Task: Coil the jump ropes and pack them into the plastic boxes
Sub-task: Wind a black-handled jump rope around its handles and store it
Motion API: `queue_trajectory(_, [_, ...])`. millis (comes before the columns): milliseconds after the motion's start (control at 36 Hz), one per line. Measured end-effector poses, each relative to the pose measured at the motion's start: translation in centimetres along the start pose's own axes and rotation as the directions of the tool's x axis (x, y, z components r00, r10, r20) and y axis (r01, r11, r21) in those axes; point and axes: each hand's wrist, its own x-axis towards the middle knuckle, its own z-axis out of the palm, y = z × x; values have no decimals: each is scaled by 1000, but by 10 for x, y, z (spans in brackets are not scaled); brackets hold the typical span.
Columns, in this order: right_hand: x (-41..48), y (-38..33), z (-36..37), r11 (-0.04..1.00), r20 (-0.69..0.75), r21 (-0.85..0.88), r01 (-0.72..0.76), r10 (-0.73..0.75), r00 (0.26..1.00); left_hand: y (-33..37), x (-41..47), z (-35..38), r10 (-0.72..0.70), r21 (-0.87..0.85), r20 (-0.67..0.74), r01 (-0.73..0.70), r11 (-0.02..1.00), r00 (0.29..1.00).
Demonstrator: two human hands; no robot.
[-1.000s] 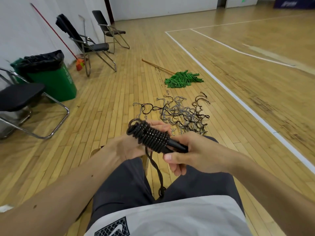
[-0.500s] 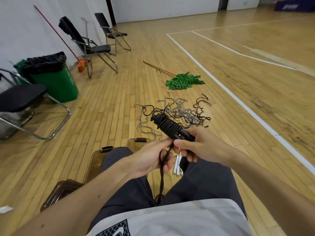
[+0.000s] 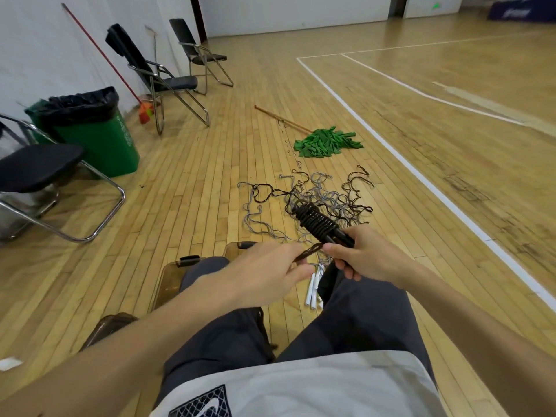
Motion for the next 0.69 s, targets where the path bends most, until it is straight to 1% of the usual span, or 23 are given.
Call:
queue_trajectory(83, [-2, -6, -2, 998, 38, -50, -27, 29, 999, 8, 1, -18, 21, 254, 8, -23, 967, 1000])
queue_trajectory(139, [-6, -13, -2, 995, 83, -80, -52, 59, 995, 13, 2, -29, 79, 386, 19, -81, 919, 997])
queue_trajectory(222, [-13, -25, -3, 988, 178, -120, -97, 117, 977, 19, 2, -42, 165, 531, 95, -190, 825, 982])
queue_trajectory(278, [-19, -33, -2, 983, 239, -156, -96, 132, 962, 24, 2, -50, 188, 578, 148, -239, 780, 971])
queue_trajectory(361, [-27, -45, 0, 976, 315, -207, -69, 133, 940, 30, 3, -65, 247, 540, 173, -301, 786, 954])
queue_trajectory(472, [-34, -57, -2, 964, 364, -265, -23, 122, 923, 29, 4, -83, 327, 437, 132, -351, 828, 936])
queue_trajectory(528, [-38, -60, -3, 957, 370, -291, -2, 115, 922, 27, 7, -88, 314, 356, 121, -337, 872, 942])
queue_trajectory(583, [-42, -65, -4, 950, 381, -312, 19, 107, 918, 26, 11, -93, 277, 257, 144, -306, 917, 950])
queue_trajectory(694, [-51, -75, -7, 931, 420, -359, 73, 91, 903, 27, 18, -97, 315, 146, 199, -346, 927, 928])
